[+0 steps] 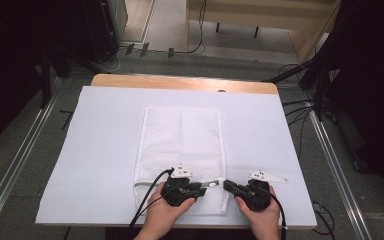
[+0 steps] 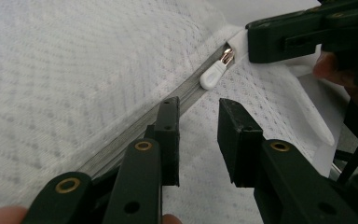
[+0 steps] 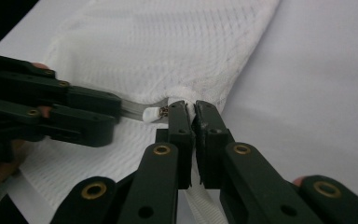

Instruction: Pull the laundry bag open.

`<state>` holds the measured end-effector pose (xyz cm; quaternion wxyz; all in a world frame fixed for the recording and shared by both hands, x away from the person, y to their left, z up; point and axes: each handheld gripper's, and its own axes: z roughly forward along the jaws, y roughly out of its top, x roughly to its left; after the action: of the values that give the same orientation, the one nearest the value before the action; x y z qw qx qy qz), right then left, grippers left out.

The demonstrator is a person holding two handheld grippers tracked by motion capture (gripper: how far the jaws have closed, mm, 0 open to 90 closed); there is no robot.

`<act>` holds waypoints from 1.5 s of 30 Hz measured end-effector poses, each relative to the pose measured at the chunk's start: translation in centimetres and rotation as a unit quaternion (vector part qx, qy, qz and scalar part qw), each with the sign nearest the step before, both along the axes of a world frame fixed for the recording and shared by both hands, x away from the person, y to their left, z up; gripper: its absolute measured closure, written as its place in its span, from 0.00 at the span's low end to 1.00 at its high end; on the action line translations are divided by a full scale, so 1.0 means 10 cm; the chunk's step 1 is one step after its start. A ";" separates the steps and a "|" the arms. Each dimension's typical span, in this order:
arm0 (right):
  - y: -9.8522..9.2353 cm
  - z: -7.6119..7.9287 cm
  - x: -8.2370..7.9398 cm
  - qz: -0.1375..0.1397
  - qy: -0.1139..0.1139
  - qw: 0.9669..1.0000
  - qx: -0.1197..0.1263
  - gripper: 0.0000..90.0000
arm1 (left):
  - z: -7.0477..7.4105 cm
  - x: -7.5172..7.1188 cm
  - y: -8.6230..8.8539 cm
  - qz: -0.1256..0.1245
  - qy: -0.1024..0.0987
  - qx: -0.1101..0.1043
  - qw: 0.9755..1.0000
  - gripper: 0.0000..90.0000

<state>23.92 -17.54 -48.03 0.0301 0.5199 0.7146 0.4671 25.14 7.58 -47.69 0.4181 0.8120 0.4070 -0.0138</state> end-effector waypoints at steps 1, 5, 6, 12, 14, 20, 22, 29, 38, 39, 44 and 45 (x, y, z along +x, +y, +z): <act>0.01 0.03 -0.02 0.004 -0.009 1.000 0.000 0.97 | 0.00 0.00 -0.01 -0.004 -0.002 0.003 1.000 0.77; 0.05 0.10 -0.08 0.027 -0.049 0.998 0.010 0.98 | 0.00 0.00 -0.06 -0.017 -0.007 -0.004 1.000 0.74; 0.07 0.12 -0.10 0.036 -0.064 0.997 0.010 0.98 | -0.01 0.00 -0.06 -0.019 -0.010 -0.005 1.000 0.71; 0.13 0.13 -0.13 0.047 -0.078 0.996 -0.002 0.98 | 0.01 0.00 -0.04 -0.028 -0.021 -0.023 0.999 0.71; 0.14 0.13 -0.14 0.046 -0.077 0.996 -0.005 0.98 | 0.02 0.00 -0.03 -0.030 -0.021 -0.027 0.999 0.73; 0.16 0.12 -0.15 0.041 -0.082 0.996 -0.022 0.98 | 0.05 0.00 -0.01 -0.036 -0.016 -0.043 0.998 0.80; 0.17 0.12 -0.16 0.041 -0.085 0.995 -0.029 0.98 | 0.07 0.01 0.00 -0.038 -0.016 -0.049 0.998 0.82; 0.21 0.13 -0.18 0.049 -0.093 0.994 -0.040 0.98 | 0.06 0.03 0.00 -0.040 0.002 -0.047 0.998 0.97; 0.19 0.15 -0.18 0.034 -0.092 0.994 -0.056 0.98 | 0.07 0.05 0.08 -0.030 0.011 -0.021 0.999 0.97; 0.19 0.15 -0.18 0.034 -0.092 0.994 -0.056 0.98 | 0.07 0.06 0.10 -0.029 0.009 -0.017 0.999 0.97; 0.15 0.16 -0.17 0.024 -0.093 0.994 -0.056 0.99 | 0.08 0.07 0.29 -0.010 0.015 -0.014 1.000 0.97; 0.14 0.16 -0.17 0.023 -0.094 0.994 -0.059 0.98 | 0.08 0.06 0.33 -0.008 0.017 -0.014 1.000 0.97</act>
<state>22.21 -16.11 -46.45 0.1171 0.4540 0.7469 0.4715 25.79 10.84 -46.94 0.4228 0.8088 0.4070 -0.0367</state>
